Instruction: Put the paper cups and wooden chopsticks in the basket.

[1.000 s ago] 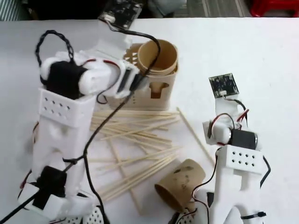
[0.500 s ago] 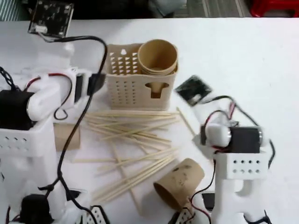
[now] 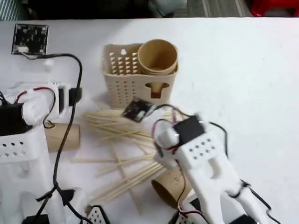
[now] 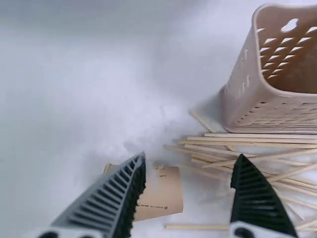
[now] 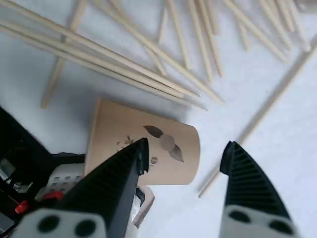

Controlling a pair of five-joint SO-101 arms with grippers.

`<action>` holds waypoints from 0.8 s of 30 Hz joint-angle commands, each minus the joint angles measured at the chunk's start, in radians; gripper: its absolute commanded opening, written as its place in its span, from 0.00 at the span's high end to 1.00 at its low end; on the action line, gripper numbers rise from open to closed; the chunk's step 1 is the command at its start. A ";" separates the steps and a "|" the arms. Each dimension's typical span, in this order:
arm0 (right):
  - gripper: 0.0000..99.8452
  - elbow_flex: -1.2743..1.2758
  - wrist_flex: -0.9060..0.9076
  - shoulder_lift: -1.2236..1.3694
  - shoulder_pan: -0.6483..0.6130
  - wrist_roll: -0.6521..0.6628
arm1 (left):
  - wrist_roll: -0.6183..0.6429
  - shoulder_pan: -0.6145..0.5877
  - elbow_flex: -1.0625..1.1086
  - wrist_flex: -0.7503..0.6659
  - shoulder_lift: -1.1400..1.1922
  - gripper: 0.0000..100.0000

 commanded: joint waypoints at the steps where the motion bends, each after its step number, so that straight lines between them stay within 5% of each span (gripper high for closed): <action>1: 0.76 -0.003 0.012 0.015 -0.125 -0.060 | -0.008 -0.068 0.094 -0.081 -0.047 0.72; 11: 0.76 0.130 0.012 0.025 -0.433 -0.141 | -0.008 -0.159 0.209 -0.138 -0.048 0.72; 24: 0.83 0.149 0.007 0.027 -0.355 -0.072 | -0.008 -0.163 0.229 -0.138 -0.048 0.72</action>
